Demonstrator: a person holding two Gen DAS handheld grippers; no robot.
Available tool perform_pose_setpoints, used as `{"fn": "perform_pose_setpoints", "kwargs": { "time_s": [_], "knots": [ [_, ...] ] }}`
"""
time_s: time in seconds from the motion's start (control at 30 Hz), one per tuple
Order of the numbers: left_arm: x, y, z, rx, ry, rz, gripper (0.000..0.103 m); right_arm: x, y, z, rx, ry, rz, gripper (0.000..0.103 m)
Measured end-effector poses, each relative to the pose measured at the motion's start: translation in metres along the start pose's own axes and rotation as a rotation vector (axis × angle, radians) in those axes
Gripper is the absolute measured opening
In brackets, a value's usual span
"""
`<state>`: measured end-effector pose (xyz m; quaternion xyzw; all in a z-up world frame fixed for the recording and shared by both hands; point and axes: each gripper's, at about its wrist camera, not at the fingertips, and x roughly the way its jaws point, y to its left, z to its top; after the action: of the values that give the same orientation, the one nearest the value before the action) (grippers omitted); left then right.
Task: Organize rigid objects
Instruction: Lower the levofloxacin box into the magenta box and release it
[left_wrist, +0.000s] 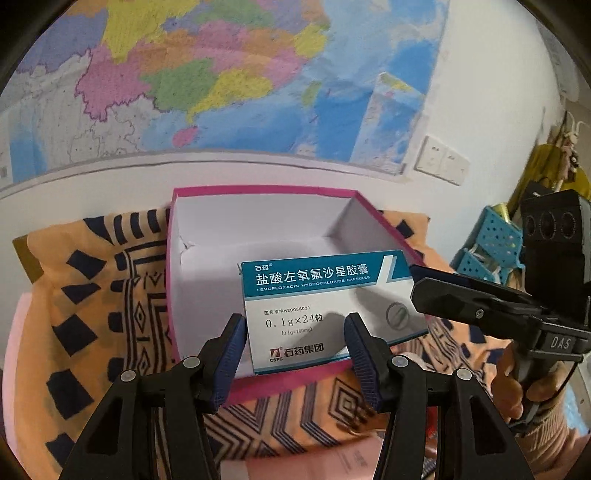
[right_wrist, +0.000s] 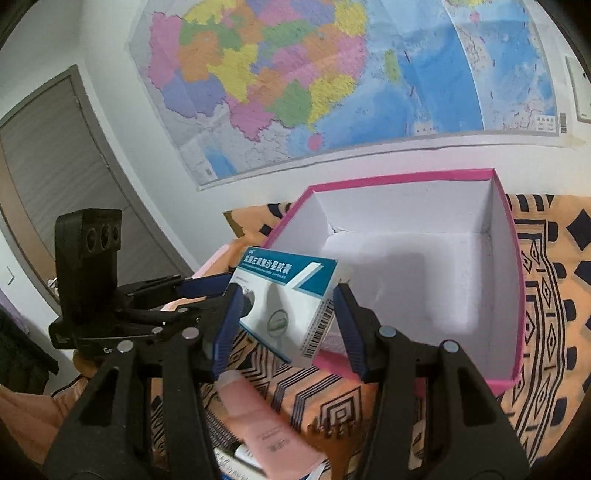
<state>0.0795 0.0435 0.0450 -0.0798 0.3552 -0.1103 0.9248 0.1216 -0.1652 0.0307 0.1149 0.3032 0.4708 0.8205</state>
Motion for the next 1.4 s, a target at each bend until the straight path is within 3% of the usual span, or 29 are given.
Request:
{"fn": "perform_pose_setpoints", "kwargs": {
  "time_s": [0.47, 0.67, 0.83, 1.03, 1.27, 1.4],
  "knots": [
    [0.041, 0.025, 0.004, -0.065, 0.089, 0.055, 0.055, 0.052, -0.032, 0.003, 0.092, 0.103, -0.022, 0.054],
    [0.039, 0.026, 0.005, -0.070, 0.067, 0.082, 0.055, 0.062, -0.038, 0.002, 0.102, 0.123, -0.050, 0.054],
    [0.020, 0.017, 0.000, -0.028, 0.002, 0.098, 0.060, 0.043, -0.035, -0.001, 0.097, 0.081, -0.031, 0.054],
    [-0.013, 0.002, -0.019, 0.030, -0.065, 0.043, 0.068, -0.002, -0.017, -0.012, 0.057, 0.019, 0.016, 0.054],
    [-0.026, -0.016, -0.053, 0.054, -0.023, -0.014, 0.068, -0.043, 0.001, -0.039, 0.014, 0.002, 0.052, 0.055],
    [-0.027, -0.026, -0.075, 0.042, 0.009, -0.052, 0.068, -0.050, 0.006, -0.059, 0.002, 0.039, 0.052, 0.055]
  ]
}}
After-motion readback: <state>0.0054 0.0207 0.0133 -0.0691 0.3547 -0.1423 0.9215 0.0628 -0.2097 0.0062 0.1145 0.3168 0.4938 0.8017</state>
